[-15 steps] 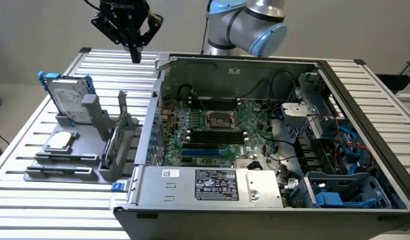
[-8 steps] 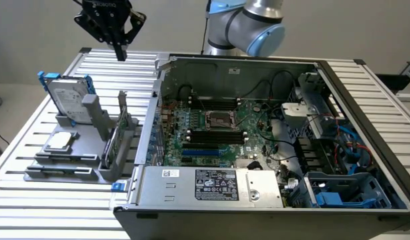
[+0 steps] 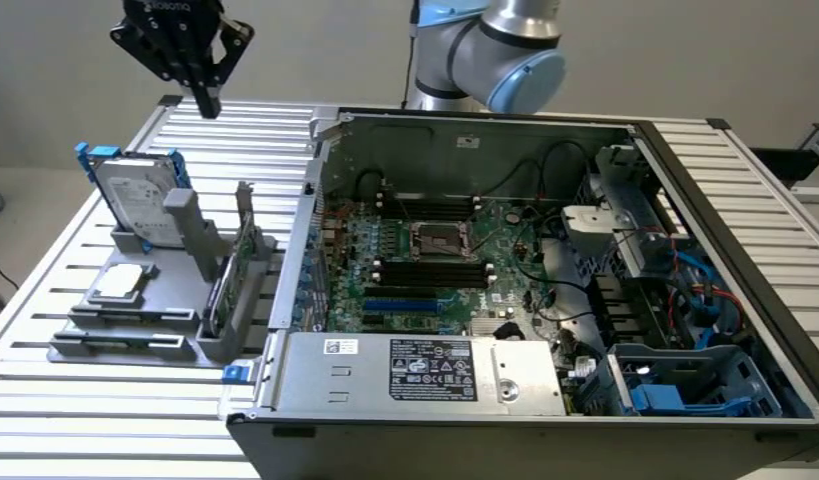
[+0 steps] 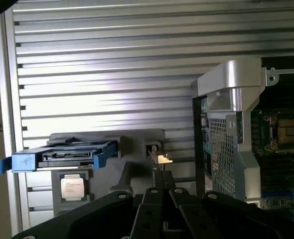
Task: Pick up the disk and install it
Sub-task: 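Reach for the disk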
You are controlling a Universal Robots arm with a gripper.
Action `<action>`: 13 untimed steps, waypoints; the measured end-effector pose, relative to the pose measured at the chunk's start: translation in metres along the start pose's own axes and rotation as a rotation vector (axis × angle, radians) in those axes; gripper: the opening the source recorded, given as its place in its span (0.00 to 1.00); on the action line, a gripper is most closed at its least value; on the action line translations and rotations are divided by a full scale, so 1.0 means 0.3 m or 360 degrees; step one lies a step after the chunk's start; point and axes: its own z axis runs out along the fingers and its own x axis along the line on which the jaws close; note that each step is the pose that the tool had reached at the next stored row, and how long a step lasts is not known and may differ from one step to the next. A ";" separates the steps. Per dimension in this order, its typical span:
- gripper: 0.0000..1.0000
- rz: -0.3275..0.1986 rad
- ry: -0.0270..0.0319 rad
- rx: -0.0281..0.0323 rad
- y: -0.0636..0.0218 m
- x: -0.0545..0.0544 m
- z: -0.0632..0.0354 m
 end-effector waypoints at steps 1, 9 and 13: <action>0.11 0.0000 0.00001 -0.00011 0.002 0.015 0.000; 0.11 0.0000 0.00016 -0.00118 0.015 0.137 0.000; 0.11 0.0001 0.00026 -0.00185 0.023 0.197 -0.001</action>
